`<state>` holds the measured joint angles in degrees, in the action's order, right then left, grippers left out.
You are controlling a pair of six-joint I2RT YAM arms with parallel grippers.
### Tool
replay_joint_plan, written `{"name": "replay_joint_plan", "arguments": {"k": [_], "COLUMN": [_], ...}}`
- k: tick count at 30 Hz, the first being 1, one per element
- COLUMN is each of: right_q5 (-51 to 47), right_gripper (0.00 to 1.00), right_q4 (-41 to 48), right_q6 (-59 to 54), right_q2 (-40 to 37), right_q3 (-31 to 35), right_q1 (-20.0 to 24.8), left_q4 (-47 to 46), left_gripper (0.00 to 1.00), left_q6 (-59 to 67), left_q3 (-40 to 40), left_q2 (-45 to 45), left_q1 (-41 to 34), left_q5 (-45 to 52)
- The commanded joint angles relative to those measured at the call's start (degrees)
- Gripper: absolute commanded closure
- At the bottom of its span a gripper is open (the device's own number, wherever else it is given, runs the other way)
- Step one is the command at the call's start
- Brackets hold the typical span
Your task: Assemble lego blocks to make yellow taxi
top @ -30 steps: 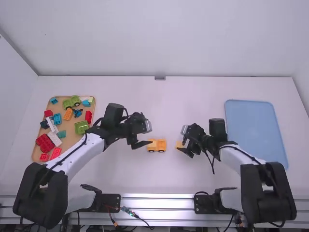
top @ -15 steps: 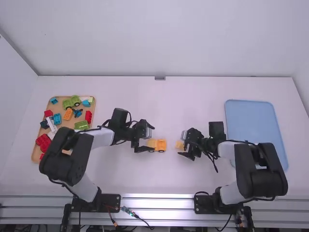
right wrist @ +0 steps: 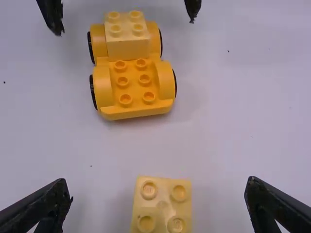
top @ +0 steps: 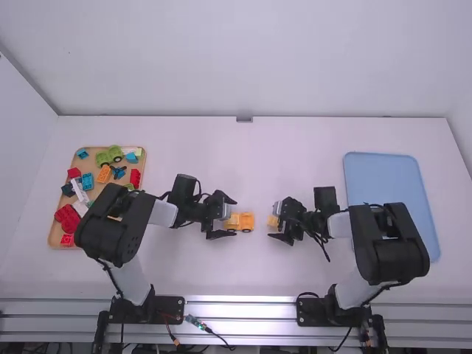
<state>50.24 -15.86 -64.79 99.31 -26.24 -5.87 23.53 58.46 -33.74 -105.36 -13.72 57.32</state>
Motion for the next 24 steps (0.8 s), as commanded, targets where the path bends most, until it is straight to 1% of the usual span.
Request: {"name": "replay_joint_plan", "arguments": {"k": [1,2,3,5,6,8,11,15,18,20,23,24], "right_q5": [0.7,0.8,0.8,0.7,0.8,0.7,0.7,-0.9,-0.6,-1.0,-1.0,-1.0], "right_gripper": [0.07,0.09,0.09,0.13,0.15,0.15,0.14,0.15,0.19,0.22,0.25,0.28], "right_q4": [0.2,0.2,0.2,0.2,0.0,-0.5,-1.7,-2.1,-2.1,-1.3,0.5,0.9], "right_q6": [0.3,0.3,0.3,0.3,0.3,0.3,0.3,0.5,0.5,0.5,0.5,0.4], "right_q2": [0.5,0.5,0.5,0.5,0.8,1.4,2.9,4.1,4.3,4.3,4.3,4.3], "right_q3": [0.0,0.0,0.0,0.0,0.0,0.0,-0.1,-0.1,-0.4,-0.9,-1.7,-1.9], "right_q1": [0.3,0.3,0.3,0.2,0.2,0.3,0.2,0.2,0.2,0.2,0.2,0.2], "left_q4": [4.0,7.8,8.2,12.9,14.4,15.1,14.0,10.2,8.4,8.5,8.6,8.6], "left_gripper": [0.01,0.01,0.01,0.01,0.01,0.01,0.01,0.01,0.01,0.01,0.01,0.01], "left_q6": [-3.9,-5.8,-6.0,-8.2,-9.2,-9.4,-9.4,-9.2,-8.7,-8.7,-8.7,-8.7], "left_q3": [3.1,4.6,4.7,6.4,6.9,7.2,6.6,4.7,4.0,4.0,4.1,4.1], "left_q2": [-0.8,-0.8,-0.8,-0.8,-0.8,-0.8,-0.8,-0.8,-0.8,-0.8,-0.8,-0.8], "left_q1": [0.2,0.3,0.3,0.1,0.3,0.2,0.3,-0.1,-0.1,-0.1,-0.1,-0.1], "left_q5": [1.6,1.7,1.8,1.6,1.6,1.6,1.6,1.7,1.8,1.8,1.7,1.6]}}
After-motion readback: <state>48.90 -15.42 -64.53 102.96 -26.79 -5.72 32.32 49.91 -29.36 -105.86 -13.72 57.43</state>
